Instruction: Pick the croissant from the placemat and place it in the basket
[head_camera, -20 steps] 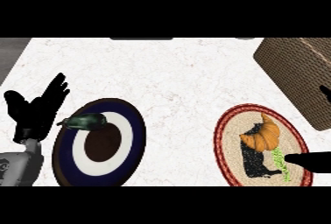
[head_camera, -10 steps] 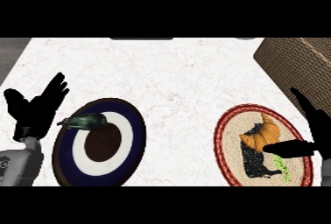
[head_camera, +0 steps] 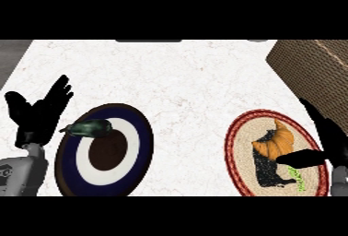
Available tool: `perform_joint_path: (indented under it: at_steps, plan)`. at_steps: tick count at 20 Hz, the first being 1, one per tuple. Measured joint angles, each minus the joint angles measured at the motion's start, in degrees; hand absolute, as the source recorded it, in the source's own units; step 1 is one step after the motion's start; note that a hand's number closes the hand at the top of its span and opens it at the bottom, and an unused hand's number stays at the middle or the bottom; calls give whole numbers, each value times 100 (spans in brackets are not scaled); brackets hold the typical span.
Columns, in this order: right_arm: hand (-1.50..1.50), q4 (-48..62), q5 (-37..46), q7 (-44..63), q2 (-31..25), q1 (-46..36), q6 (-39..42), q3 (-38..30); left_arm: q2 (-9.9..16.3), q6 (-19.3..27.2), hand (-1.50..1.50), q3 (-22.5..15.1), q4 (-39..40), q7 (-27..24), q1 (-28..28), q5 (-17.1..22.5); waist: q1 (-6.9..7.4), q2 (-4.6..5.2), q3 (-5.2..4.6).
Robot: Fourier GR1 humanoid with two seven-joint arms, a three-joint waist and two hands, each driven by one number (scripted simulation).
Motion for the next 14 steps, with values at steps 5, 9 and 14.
perform_joint_path:
  at_steps: [5, 9, 14]
  plan:
    - [-150, -117, -61, -323, 94, 222, 118, -160, -112, -139, 0, 97, 128, -289, 172, -72, -11, -1, 0]
    - [-150, -79, -115, -589, 176, 256, 240, -244, -127, -221, 0, 150, 21, -202, 170, -114, -9, -1, 1]
    - [-150, -321, 117, -519, 417, 377, 247, -61, -153, -261, 0, 202, -104, -68, 174, -172, -8, -2, 0]
